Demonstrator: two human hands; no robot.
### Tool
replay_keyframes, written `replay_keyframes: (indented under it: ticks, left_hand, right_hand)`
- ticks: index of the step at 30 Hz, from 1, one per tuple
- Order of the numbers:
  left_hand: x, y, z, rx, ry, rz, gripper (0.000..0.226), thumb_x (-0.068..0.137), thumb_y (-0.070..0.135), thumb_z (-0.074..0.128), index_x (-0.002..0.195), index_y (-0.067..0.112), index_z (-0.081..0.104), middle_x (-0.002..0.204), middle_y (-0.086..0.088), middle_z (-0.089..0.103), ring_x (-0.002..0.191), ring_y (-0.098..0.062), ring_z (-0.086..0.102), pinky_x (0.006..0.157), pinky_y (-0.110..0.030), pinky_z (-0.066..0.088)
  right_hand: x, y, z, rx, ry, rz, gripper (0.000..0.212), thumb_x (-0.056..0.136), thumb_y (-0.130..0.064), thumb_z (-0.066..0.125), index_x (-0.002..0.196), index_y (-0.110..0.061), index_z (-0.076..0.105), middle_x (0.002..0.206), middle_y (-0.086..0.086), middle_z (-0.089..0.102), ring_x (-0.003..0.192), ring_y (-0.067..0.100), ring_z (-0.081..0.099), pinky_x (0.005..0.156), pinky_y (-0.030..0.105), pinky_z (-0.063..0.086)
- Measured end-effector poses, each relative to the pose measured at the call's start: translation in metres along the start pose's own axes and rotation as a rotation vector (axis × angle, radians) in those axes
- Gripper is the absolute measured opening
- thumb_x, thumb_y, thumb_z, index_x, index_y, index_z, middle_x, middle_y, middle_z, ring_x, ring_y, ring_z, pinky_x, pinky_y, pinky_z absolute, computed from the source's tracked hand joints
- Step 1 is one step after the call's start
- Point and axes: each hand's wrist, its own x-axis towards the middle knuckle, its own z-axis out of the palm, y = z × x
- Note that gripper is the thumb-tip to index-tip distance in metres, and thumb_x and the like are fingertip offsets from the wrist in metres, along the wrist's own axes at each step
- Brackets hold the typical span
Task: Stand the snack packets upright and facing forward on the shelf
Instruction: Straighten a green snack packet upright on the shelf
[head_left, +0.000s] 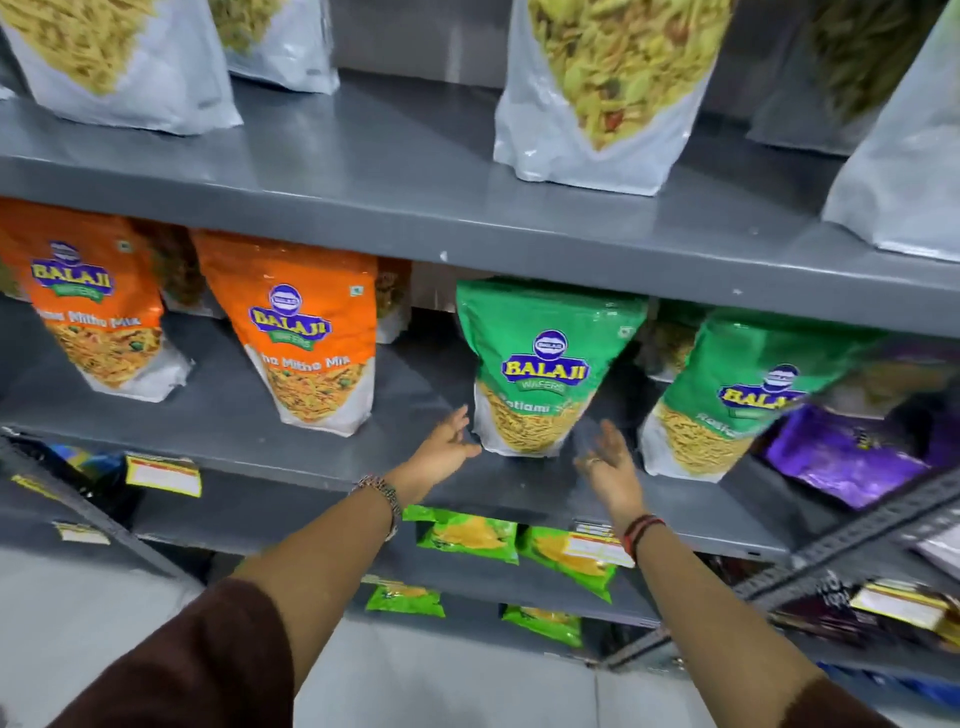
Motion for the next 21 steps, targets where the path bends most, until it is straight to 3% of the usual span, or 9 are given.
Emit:
replay_keyframes:
  ticks: [2,3,5,7,9,12,17,21]
  left_hand:
    - [0.002,0.004,0.013,0.008,-0.014,0.007,0.073,0.09,-0.003,0.047,0.15,0.021,0.012,0.157,0.001,0.022,0.143,-0.018,0.027,0.1,-0.025,0.034]
    - [0.004,0.005,0.016,0.008,-0.015,0.0,0.075,0.089,-0.006,0.045,0.15,0.023,0.011,0.157,0.003,0.023,0.142,-0.018,0.028,0.094,-0.023,0.037]
    - [0.006,0.004,0.02,0.003,-0.002,-0.017,0.079,0.086,-0.013,0.039,0.15,0.025,0.012,0.156,0.001,0.026,0.141,-0.021,0.031,0.082,-0.022,0.042]
    - [0.007,0.001,0.021,0.023,0.022,-0.025,0.079,0.084,-0.014,0.036,0.149,0.026,0.015,0.154,-0.001,0.031,0.137,-0.023,0.039,0.082,-0.026,0.041]
    - [0.006,0.001,0.023,0.034,0.036,-0.033,0.081,0.082,-0.014,0.036,0.149,0.028,0.016,0.151,-0.001,0.037,0.133,-0.022,0.043,0.08,-0.029,0.042]
    - [0.003,0.003,0.027,0.036,0.037,-0.039,0.086,0.077,-0.014,0.037,0.148,0.03,0.017,0.148,0.001,0.04,0.123,-0.016,0.049,0.072,-0.026,0.044]
    - [-0.001,0.002,0.033,0.016,0.06,-0.059,0.089,0.077,-0.015,0.038,0.15,0.029,0.012,0.154,0.004,0.031,0.134,-0.019,0.044,0.083,-0.027,0.045]
    - [-0.006,0.004,0.038,0.007,0.067,-0.051,0.09,0.078,-0.016,0.039,0.15,0.029,0.011,0.156,0.003,0.027,0.137,-0.02,0.039,0.082,-0.026,0.045]
  right_hand:
    - [0.008,-0.004,0.003,-0.003,-0.082,0.028,0.079,0.085,0.014,0.05,0.148,-0.014,0.014,0.157,0.008,0.019,0.14,0.03,0.029,0.102,0.04,0.039]
    - [0.011,-0.006,0.006,0.007,-0.112,0.029,0.08,0.084,0.017,0.049,0.148,-0.012,0.013,0.154,0.009,0.025,0.138,0.03,0.032,0.101,0.039,0.043]
    - [0.015,-0.008,0.011,0.016,-0.177,0.003,0.078,0.081,0.024,0.045,0.147,-0.007,0.015,0.126,0.006,0.049,0.115,0.027,0.048,0.078,0.021,0.054]
    - [0.016,-0.007,0.014,0.014,-0.206,-0.009,0.077,0.08,0.027,0.04,0.146,-0.008,0.018,0.1,-0.001,0.052,0.1,0.024,0.048,0.054,0.008,0.05]
    - [0.016,-0.005,0.013,0.019,-0.202,0.013,0.077,0.081,0.025,0.038,0.146,-0.011,0.019,0.116,0.006,0.053,0.109,0.024,0.047,0.053,0.009,0.049]
    - [0.015,0.0,0.008,-0.044,-0.19,0.034,0.074,0.084,0.019,0.041,0.145,-0.018,0.022,0.14,0.015,0.046,0.127,0.029,0.046,0.063,0.016,0.047]
    - [0.011,0.0,0.004,-0.046,-0.18,0.048,0.071,0.085,0.017,0.041,0.145,-0.018,0.025,0.141,0.018,0.045,0.13,0.032,0.044,0.064,0.018,0.045]
    - [0.005,0.002,0.001,-0.046,-0.186,0.061,0.071,0.085,0.016,0.041,0.144,-0.019,0.025,0.144,0.017,0.043,0.132,0.031,0.042,0.065,0.02,0.047]
